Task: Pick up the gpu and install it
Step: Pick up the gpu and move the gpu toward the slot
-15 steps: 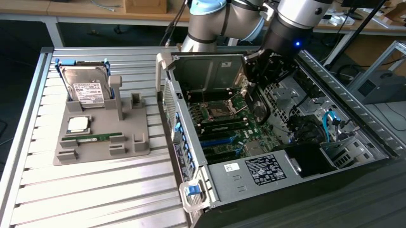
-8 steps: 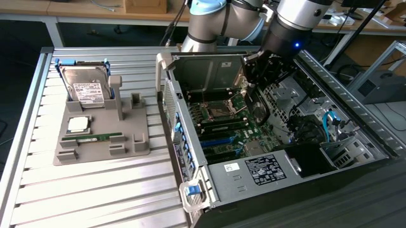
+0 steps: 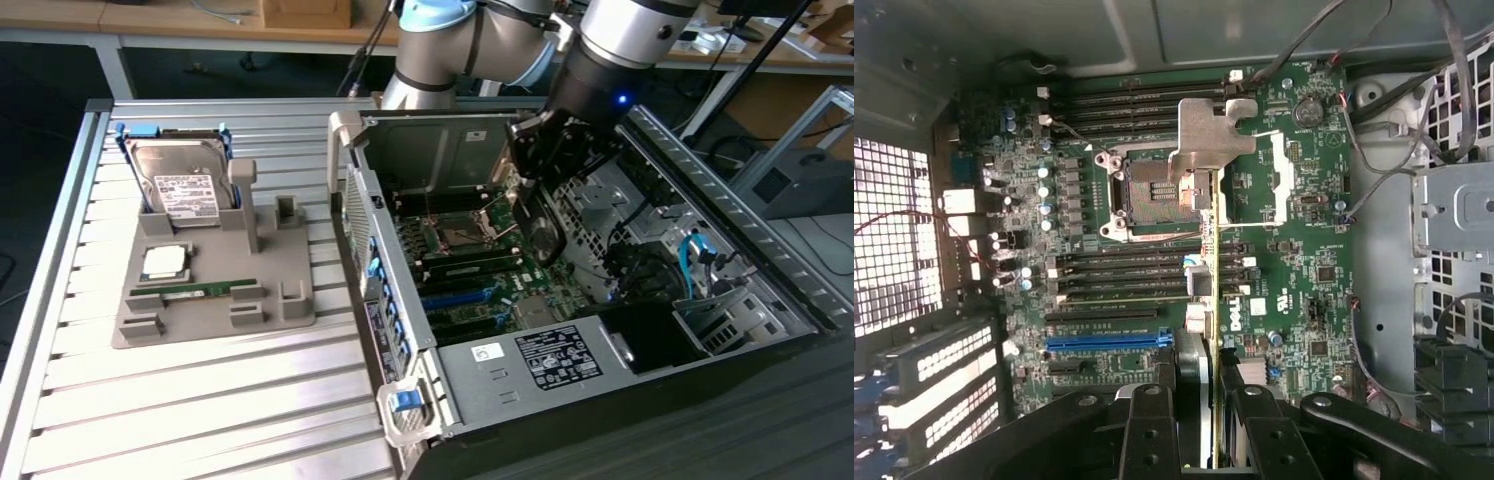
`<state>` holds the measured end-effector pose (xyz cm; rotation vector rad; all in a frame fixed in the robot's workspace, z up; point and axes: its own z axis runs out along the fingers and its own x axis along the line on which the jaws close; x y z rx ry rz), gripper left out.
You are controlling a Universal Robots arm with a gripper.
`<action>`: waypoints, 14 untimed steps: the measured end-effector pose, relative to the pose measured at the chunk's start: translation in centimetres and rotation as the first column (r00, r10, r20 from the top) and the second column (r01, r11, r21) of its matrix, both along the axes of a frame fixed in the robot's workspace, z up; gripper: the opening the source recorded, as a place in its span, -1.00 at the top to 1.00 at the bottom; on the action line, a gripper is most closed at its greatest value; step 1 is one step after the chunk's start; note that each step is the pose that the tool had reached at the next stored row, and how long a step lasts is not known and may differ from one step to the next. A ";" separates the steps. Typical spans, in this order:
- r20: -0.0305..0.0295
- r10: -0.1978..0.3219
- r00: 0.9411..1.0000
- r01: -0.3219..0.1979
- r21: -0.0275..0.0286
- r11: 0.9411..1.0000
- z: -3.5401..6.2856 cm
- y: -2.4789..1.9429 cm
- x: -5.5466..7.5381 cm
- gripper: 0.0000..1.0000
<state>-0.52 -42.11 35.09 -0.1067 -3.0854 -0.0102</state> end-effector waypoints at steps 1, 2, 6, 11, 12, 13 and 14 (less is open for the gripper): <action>0.000 0.000 1.000 0.000 0.000 1.000 -0.05 0.00 0.0 0.47; 0.000 0.000 1.000 0.000 0.000 1.000 -0.12 0.00 0.0 0.47; 0.000 0.000 1.000 0.000 0.000 1.000 -0.25 0.00 0.0 0.47; 0.000 0.000 1.000 0.000 0.000 1.000 -0.44 0.00 0.0 0.47; 0.000 0.000 1.000 0.000 0.000 1.000 -0.47 0.00 0.0 0.47; 0.000 0.000 1.000 0.000 0.000 1.000 -0.51 0.00 0.0 0.47; 0.000 0.000 1.000 0.000 0.000 1.000 -0.55 0.00 0.0 0.47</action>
